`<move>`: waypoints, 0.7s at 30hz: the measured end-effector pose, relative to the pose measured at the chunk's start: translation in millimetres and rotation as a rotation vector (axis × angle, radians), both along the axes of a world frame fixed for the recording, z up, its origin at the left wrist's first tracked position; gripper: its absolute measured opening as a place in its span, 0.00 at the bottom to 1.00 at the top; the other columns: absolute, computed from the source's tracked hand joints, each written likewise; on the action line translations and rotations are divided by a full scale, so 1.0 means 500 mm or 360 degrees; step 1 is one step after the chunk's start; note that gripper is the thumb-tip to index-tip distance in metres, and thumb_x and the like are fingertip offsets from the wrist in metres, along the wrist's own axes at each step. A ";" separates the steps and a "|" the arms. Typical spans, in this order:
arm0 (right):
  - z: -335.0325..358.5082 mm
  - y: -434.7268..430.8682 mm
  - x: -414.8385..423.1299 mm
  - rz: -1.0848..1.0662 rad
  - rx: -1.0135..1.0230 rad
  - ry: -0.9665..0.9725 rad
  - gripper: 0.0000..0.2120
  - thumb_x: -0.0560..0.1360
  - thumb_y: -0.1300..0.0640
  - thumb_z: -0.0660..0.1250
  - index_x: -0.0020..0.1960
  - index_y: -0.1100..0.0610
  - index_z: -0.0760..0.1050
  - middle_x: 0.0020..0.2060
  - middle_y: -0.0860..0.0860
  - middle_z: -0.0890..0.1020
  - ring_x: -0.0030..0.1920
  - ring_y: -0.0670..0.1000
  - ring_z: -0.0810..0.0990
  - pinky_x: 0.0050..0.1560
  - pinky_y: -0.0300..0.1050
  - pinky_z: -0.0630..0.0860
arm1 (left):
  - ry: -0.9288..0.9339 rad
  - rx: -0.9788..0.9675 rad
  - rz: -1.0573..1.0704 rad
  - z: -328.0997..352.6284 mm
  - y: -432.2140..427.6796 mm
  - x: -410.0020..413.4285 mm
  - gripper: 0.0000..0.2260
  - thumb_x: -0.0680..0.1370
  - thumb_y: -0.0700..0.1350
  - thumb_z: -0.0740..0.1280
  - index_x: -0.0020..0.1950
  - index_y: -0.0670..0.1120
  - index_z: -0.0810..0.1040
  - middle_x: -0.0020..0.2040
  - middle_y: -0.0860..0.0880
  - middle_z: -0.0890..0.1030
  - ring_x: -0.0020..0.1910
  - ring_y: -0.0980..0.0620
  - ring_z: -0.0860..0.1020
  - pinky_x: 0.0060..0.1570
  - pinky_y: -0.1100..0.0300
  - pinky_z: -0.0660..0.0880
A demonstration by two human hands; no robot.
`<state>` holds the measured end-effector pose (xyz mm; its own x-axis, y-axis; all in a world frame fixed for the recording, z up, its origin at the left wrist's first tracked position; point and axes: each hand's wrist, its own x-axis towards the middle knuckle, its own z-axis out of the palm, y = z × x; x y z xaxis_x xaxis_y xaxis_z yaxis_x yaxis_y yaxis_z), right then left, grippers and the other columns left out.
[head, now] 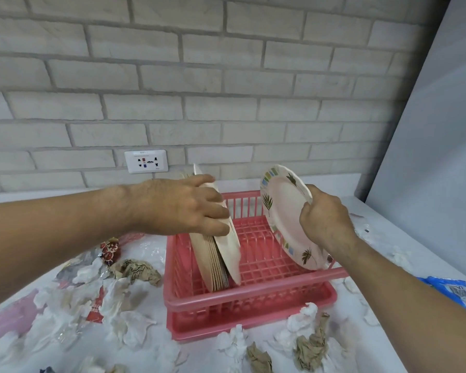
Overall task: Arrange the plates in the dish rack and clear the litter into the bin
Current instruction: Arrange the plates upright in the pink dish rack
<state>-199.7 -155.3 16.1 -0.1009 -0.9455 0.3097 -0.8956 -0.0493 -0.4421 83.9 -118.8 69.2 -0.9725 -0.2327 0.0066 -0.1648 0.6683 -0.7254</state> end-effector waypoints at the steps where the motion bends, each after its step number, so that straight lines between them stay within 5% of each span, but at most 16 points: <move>1: 0.000 -0.002 0.001 -0.0006 0.0001 0.0001 0.19 0.78 0.63 0.54 0.66 0.49 0.70 0.34 0.48 0.73 0.32 0.47 0.70 0.27 0.40 0.63 | 0.0005 -0.0005 -0.0008 -0.004 0.000 0.001 0.27 0.66 0.36 0.76 0.61 0.50 0.72 0.58 0.48 0.80 0.58 0.44 0.78 0.62 0.35 0.69; 7: -0.001 -0.007 0.004 -0.0028 -0.0006 0.0006 0.18 0.78 0.63 0.54 0.65 0.50 0.70 0.34 0.49 0.74 0.31 0.47 0.71 0.26 0.40 0.63 | 0.0045 0.0130 0.0048 -0.036 -0.002 -0.002 0.25 0.66 0.36 0.76 0.60 0.51 0.74 0.59 0.49 0.78 0.64 0.44 0.73 0.63 0.28 0.61; 10: -0.003 -0.010 0.004 -0.0032 -0.0016 0.0005 0.19 0.78 0.63 0.54 0.65 0.50 0.70 0.34 0.49 0.74 0.32 0.47 0.71 0.27 0.40 0.63 | 0.0183 0.0308 0.0138 -0.048 0.001 0.011 0.18 0.69 0.46 0.67 0.58 0.50 0.76 0.59 0.49 0.77 0.67 0.46 0.69 0.67 0.28 0.55; 14: -0.005 -0.013 0.005 -0.0037 -0.0035 0.0010 0.19 0.79 0.62 0.54 0.67 0.49 0.70 0.33 0.48 0.73 0.32 0.46 0.70 0.27 0.40 0.63 | 0.0406 0.0521 0.0153 -0.064 0.002 0.034 0.21 0.73 0.58 0.64 0.59 0.47 0.77 0.60 0.46 0.76 0.68 0.45 0.69 0.69 0.34 0.55; 16: -0.006 -0.014 0.007 -0.0037 -0.0042 0.0020 0.20 0.79 0.62 0.54 0.68 0.49 0.69 0.33 0.47 0.73 0.32 0.46 0.70 0.27 0.40 0.63 | 0.0664 0.0612 0.0144 -0.077 0.001 0.037 0.23 0.76 0.61 0.59 0.57 0.43 0.78 0.60 0.44 0.77 0.66 0.44 0.70 0.68 0.40 0.60; 21: -0.016 -0.016 0.008 -0.0047 -0.0052 -0.0044 0.20 0.79 0.61 0.55 0.69 0.48 0.68 0.36 0.50 0.76 0.35 0.52 0.74 0.34 0.43 0.68 | 0.1866 0.0708 0.0131 -0.108 -0.011 0.009 0.14 0.79 0.47 0.59 0.46 0.40 0.81 0.53 0.45 0.79 0.59 0.49 0.74 0.58 0.50 0.71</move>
<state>-195.7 -163.3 8.0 -0.1374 -0.9313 0.3373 -0.8843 -0.0381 -0.4653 88.5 -124.5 15.4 -0.4176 -0.4965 0.7610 -0.6097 0.7741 0.1705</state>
